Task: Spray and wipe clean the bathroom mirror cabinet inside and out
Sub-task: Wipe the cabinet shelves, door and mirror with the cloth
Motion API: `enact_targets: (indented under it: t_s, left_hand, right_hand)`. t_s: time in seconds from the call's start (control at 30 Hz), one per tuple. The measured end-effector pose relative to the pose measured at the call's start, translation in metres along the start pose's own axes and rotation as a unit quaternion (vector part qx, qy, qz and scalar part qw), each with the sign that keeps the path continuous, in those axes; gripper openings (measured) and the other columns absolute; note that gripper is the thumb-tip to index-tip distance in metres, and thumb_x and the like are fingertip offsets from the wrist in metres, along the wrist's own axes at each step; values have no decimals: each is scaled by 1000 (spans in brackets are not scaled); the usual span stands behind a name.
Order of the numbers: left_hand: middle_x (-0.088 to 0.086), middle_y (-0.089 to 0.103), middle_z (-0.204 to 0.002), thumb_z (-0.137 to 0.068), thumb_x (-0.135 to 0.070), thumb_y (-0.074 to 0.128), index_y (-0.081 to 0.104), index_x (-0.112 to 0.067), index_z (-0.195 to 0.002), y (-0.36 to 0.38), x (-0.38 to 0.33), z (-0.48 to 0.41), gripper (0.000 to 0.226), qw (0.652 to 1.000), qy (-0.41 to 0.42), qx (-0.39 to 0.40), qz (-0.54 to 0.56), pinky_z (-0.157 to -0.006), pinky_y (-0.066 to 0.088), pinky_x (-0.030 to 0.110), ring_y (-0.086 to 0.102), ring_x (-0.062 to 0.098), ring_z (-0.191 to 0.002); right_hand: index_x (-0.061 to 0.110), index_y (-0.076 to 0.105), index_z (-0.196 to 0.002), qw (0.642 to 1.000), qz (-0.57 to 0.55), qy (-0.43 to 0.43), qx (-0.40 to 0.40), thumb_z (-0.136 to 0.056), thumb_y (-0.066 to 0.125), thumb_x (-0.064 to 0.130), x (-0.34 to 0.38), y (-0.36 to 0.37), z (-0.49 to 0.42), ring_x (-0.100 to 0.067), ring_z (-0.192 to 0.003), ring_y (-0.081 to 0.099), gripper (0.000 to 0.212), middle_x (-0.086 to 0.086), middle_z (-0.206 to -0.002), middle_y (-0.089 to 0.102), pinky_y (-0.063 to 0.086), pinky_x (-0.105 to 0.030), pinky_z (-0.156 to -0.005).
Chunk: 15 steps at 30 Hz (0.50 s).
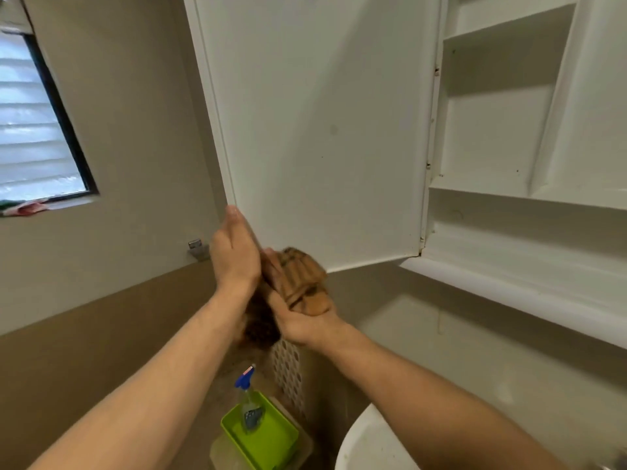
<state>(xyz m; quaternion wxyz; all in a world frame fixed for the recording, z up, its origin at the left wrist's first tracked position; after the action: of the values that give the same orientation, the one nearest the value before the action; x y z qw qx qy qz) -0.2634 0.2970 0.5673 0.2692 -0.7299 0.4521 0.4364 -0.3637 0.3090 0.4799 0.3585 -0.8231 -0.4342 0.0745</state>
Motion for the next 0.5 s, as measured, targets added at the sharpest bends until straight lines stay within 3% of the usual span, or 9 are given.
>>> enact_targets:
  t_s: [0.07,0.1,0.13,0.2,0.23,0.3,0.37,0.43,0.5]
  left_hand:
    - [8,68,-103,-108,-47,29,65,-8,-103,3,20,13,53,1000,9,-3,3,-84,45,26,63,15,-96]
    - [11,69,-104,-109,-43,30,65,-3,-107,4,25,15,53,1000,14,-13,8,-86,45,24,63,23,-100]
    - [4,69,-98,-109,-40,30,66,-6,-103,3,29,16,50,1000,11,-19,16,-81,44,16,63,20,-96]
    - [-12,62,-80,-110,-38,31,62,-21,-85,4,29,20,43,1000,5,-14,28,-61,38,1,61,-2,-77]
    - [-15,58,-76,-110,-36,30,58,-26,-80,3,28,23,42,999,3,-13,33,-57,39,0,60,-8,-69]
    - [-14,58,-76,-110,-35,30,56,-28,-80,3,29,28,41,999,3,-14,42,-56,39,1,57,-17,-66]
    - [-16,62,-86,-110,-37,30,60,-28,-88,2,30,33,39,998,-16,-12,54,-61,39,-1,60,-14,-76]
    - [-19,61,-103,-109,-41,30,64,-23,-110,1,35,36,39,997,-46,7,56,-71,36,-2,57,-7,-95]
    - [-16,56,-110,-109,-44,30,59,-13,-133,-5,41,38,49,998,-55,21,25,-81,34,5,52,5,-112]
  right_hand:
    - [61,27,-152,994,82,74,3,-96,39,77,-44,-16,39,9,-150,21,59,38,-158,27,10,-17,-124]
    - [60,31,-152,987,118,107,20,-89,43,84,-63,-32,52,9,-150,23,69,40,-157,29,11,-17,-124]
    - [52,31,-156,984,139,106,25,-92,44,80,-78,-53,63,4,-152,22,71,37,-160,26,11,-20,-126]
    - [43,23,-161,985,105,133,4,-107,42,51,-102,-87,76,-1,-156,16,57,28,-166,22,8,-29,-129]
    - [39,17,-163,979,90,183,-18,-110,43,32,-115,-102,82,-3,-158,8,60,21,-170,15,5,-35,-129]
    - [24,1,-165,943,192,265,-67,-102,45,2,-121,-115,87,-11,-159,-11,80,9,-173,-10,-5,-35,-126]
    - [10,2,-164,908,209,337,-139,-94,46,-10,-109,-107,82,-19,-158,-16,86,-2,-172,-16,-5,-31,-124]
    - [2,4,-163,889,147,382,-206,-91,46,-13,-88,-96,69,-25,-160,-9,85,-11,-173,-4,1,-34,-127]
    - [5,11,-163,908,93,348,-215,-94,49,-11,-73,-89,61,-24,-160,7,80,-9,-173,10,11,-39,-129]
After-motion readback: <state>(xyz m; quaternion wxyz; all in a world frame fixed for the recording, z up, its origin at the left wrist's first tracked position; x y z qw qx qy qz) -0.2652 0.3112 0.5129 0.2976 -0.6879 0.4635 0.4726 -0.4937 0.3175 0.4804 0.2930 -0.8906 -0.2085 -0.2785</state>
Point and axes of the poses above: each hand's wrist, its own z-axis away from the middle knuckle, its own y-axis out of the palm, x = y × z, the point moved 5 cm from there along -z, towards the middle knuckle
